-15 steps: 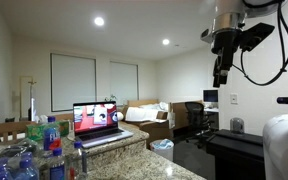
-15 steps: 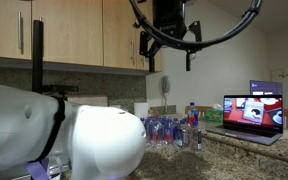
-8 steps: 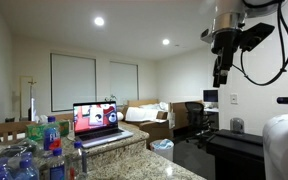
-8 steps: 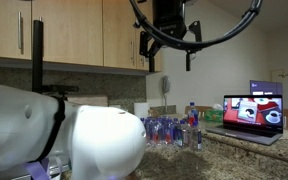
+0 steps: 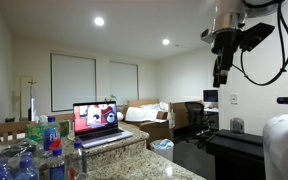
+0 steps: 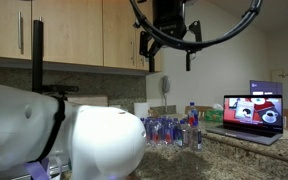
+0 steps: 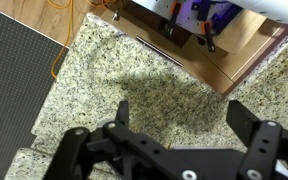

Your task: Move one water bottle on the left to the right.

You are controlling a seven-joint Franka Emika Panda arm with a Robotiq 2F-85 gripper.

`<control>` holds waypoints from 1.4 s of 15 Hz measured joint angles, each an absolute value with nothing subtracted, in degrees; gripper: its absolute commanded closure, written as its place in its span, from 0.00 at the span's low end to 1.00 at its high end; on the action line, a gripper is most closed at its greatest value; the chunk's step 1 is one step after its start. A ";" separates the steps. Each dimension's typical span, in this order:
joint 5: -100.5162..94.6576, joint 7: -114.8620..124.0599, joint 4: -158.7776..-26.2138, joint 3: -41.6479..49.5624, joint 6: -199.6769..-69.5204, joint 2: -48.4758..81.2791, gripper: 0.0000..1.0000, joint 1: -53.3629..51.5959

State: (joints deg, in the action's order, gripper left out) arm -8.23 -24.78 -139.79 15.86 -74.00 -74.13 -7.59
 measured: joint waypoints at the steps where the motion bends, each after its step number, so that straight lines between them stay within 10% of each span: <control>1: -8.23 -24.77 -139.79 15.89 -74.01 -74.13 0.00 -7.59; 21: -8.26 -27.28 -138.80 17.07 -67.97 -74.12 0.00 -11.33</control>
State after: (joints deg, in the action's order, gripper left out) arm -8.26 -27.28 -138.80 17.07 -67.97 -74.12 -11.33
